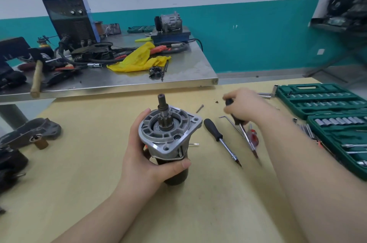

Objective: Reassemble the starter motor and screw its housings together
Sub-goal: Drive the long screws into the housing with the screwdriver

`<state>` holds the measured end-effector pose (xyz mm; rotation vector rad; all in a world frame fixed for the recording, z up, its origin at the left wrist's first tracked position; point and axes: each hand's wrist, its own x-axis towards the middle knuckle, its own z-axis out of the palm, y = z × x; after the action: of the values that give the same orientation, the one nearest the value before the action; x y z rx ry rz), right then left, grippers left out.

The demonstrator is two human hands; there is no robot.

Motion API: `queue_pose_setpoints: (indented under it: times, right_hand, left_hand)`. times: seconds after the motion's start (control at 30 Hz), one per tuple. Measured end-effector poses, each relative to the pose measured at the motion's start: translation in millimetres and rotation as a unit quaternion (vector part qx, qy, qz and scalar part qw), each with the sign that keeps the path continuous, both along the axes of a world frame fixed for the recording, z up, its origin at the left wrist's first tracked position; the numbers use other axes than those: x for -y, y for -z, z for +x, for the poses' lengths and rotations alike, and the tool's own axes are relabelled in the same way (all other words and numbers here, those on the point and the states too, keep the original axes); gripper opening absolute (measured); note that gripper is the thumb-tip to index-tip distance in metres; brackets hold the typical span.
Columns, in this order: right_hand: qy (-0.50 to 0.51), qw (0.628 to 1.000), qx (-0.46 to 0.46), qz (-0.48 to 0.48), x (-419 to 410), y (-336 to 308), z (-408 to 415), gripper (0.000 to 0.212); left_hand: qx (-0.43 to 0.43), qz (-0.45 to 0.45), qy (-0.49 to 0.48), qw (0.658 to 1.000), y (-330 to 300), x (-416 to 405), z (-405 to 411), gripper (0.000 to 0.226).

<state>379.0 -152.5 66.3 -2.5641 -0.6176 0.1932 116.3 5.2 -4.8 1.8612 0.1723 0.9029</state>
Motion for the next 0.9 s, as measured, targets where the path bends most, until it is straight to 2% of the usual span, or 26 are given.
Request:
queue_pose_setpoints:
  times: [0.1,0.17,0.27,0.4,0.5,0.6,0.7,0.77,0.83,0.9]
  right_hand:
    - [-0.029,0.994,0.017,-0.1,-9.7,27.0,6.5,0.052]
    - [0.0,0.994,0.043,-0.102,-10.7,30.1,10.9,0.057]
    - [0.055,0.99,0.078,-0.106,-6.3,26.9,21.5,0.045]
    - [0.028,0.975,0.063,-0.213,-6.7,36.2,19.9,0.035]
    - [0.024,0.969,0.078,-0.235,-14.4,43.2,18.0,0.014]
    - [0.034,0.973,0.084,-0.214,-16.0,47.4,18.5,0.019]
    - [0.044,0.983,0.064,-0.166,-9.8,45.7,15.2,0.012]
    - [0.032,0.996,0.037,-0.08,-8.1,31.1,11.8,0.005]
    - [-0.003,0.995,-0.012,0.096,-9.3,2.9,0.5,0.011]
    - [-0.079,0.958,-0.046,0.273,-10.3,-32.4,-23.5,0.015]
  left_hand:
    - [-0.001,0.011,0.002,1.0,-0.9,1.7,-2.3,0.123]
    - [0.0,0.014,0.003,1.0,-2.0,3.1,-3.0,0.122]
    - [0.003,0.014,0.005,1.0,-2.5,4.8,-3.5,0.122]
    - [0.006,0.016,0.008,1.0,-2.6,5.0,-3.2,0.123]
    - [0.007,0.018,0.007,1.0,-3.6,5.1,-3.4,0.123]
    - [0.009,0.015,0.006,1.0,-4.4,6.2,-3.7,0.12]
    - [0.011,0.019,0.004,1.0,-5.0,6.7,-3.1,0.118]
    - [0.012,0.018,0.007,1.0,-4.9,5.8,-2.6,0.118]
    - [0.013,0.017,0.011,1.0,-3.9,4.5,-2.0,0.119]
    - [0.014,0.013,0.02,1.0,-3.9,4.6,-0.8,0.12]
